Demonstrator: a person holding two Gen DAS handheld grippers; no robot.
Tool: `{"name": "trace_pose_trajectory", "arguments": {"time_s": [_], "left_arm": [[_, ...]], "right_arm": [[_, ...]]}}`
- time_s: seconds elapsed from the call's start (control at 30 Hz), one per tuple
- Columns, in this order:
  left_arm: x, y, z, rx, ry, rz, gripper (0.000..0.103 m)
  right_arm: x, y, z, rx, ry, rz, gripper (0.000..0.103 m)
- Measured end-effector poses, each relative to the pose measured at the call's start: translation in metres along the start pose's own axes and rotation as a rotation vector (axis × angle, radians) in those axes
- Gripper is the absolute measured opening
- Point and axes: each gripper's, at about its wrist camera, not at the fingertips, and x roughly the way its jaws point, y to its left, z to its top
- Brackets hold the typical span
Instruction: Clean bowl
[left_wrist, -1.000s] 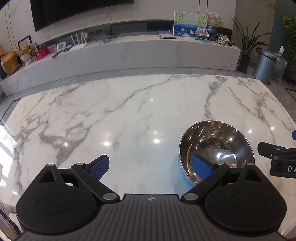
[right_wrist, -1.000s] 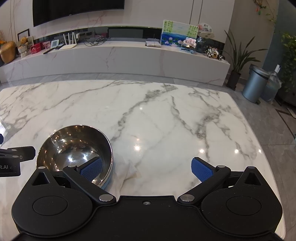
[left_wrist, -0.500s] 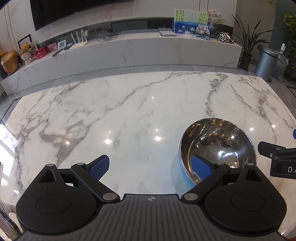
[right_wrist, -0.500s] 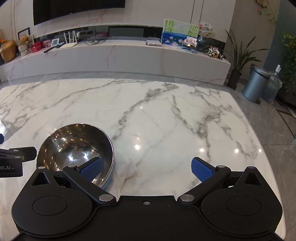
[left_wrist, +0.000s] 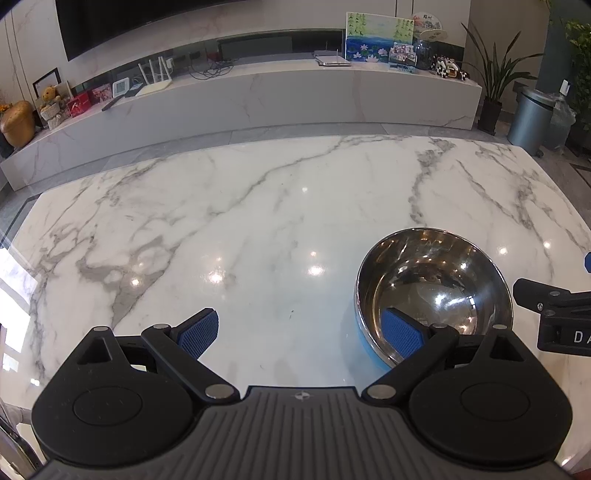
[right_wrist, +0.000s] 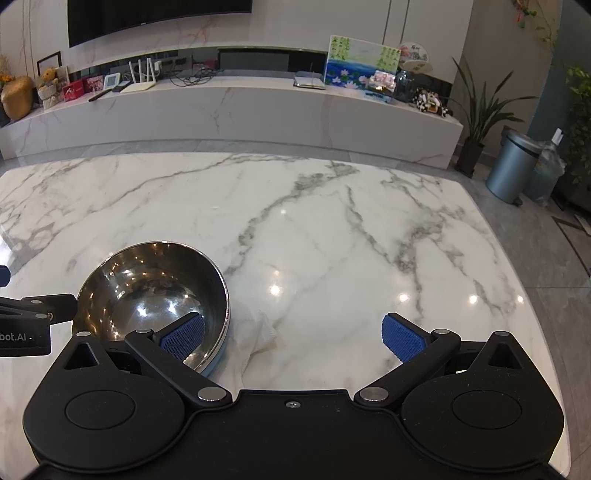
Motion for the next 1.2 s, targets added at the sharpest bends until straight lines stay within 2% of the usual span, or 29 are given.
{"name": "trace_pose_trajectory", "arguments": {"time_s": [1.2], "left_arm": [[0.024,-0.007,-0.002,0.008,0.052,-0.011,0.095]], "right_arm": [[0.019,0.002,-0.004,-0.021,0.041,0.009,0.102]]}}
